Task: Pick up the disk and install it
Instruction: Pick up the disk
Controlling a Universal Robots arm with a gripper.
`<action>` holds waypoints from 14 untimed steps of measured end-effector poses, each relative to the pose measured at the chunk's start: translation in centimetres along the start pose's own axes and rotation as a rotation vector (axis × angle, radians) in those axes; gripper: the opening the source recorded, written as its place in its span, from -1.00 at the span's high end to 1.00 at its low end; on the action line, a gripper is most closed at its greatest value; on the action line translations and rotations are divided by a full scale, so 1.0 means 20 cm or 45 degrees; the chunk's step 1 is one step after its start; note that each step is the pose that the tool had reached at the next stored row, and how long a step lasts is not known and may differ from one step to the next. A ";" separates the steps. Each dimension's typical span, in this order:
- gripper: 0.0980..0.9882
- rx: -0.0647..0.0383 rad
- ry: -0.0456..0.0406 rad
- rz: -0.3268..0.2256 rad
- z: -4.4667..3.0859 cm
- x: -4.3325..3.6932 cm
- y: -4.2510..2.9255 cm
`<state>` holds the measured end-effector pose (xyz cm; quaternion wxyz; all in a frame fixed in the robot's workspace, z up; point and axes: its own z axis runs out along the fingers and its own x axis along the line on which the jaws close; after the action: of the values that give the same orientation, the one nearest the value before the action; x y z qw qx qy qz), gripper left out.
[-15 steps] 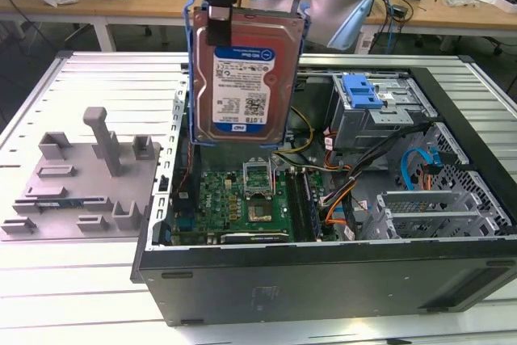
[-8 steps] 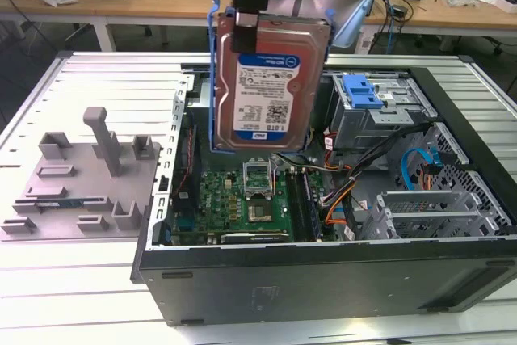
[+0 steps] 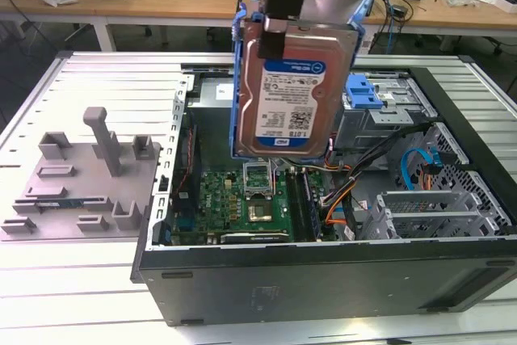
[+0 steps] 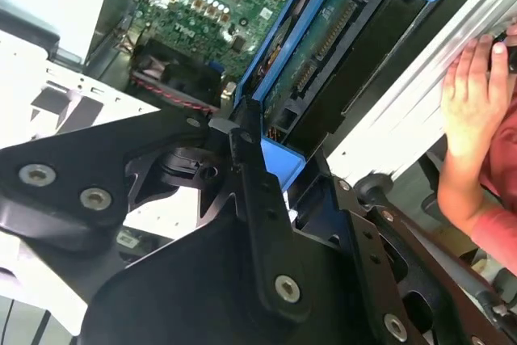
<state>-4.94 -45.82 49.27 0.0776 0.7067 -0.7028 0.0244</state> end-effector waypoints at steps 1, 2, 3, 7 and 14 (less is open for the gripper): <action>0.40 0.000 0.001 0.000 0.000 0.004 -0.012; 0.40 0.000 0.001 0.000 -0.001 0.010 -0.026; 0.40 0.000 0.002 0.000 -0.001 0.015 -0.038; 0.40 0.000 0.003 -0.002 -0.002 0.038 -0.102; 0.40 0.001 0.005 -0.005 -0.004 0.069 -0.193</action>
<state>-1.08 -47.18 49.26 0.0789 0.7081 -0.7012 0.0259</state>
